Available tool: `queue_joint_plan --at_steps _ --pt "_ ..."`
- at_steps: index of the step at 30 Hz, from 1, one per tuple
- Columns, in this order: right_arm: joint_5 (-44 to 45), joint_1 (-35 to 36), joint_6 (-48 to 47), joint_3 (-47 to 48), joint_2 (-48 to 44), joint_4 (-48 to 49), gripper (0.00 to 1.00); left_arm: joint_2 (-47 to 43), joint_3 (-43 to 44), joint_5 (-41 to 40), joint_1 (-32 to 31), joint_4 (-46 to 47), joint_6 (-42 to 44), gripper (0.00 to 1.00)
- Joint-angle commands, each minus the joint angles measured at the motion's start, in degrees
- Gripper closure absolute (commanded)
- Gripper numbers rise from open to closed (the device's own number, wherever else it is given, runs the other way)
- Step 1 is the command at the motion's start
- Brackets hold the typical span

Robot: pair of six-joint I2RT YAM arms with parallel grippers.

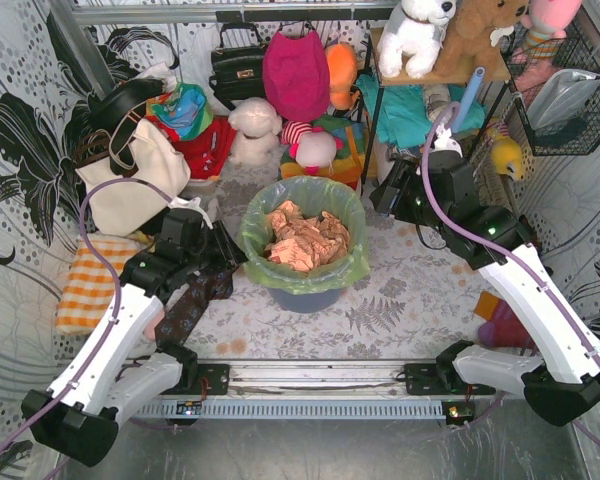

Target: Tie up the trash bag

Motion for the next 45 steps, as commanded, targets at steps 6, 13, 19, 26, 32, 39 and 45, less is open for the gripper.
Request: queue_joint_plan --at_steps 6,13,19,26,32,39,45 --pt "-0.01 -0.2 1.04 -0.7 -0.62 0.3 0.41 1.0 -0.78 -3.29 0.49 0.96 1.32 0.67" --pt "0.0 -0.17 1.38 -0.92 -0.72 0.19 0.41 1.01 0.14 -3.05 0.54 1.84 1.28 0.57" --pt "-0.06 -0.15 1.31 -0.21 -0.59 -0.16 0.41 -3.86 -1.78 -0.53 0.5 9.78 -2.85 0.5" --pt "0.72 -0.2 0.72 0.75 -0.04 -1.24 0.4 -2.17 -5.13 1.4 0.51 12.01 -3.57 0.54" --pt "2.29 -0.36 1.21 -2.63 -0.02 -2.48 0.4 -2.24 -6.01 0.21 0.57 11.01 -3.11 0.62" --pt "-4.97 -6.31 1.1 -11.59 -1.79 0.68 0.41 -2.49 -5.78 0.33 0.52 10.93 -2.54 0.73" --pt "-20.15 -8.49 0.76 -20.78 -4.16 12.51 0.41 -2.68 -5.41 2.79 0.5 12.01 -2.69 0.89"
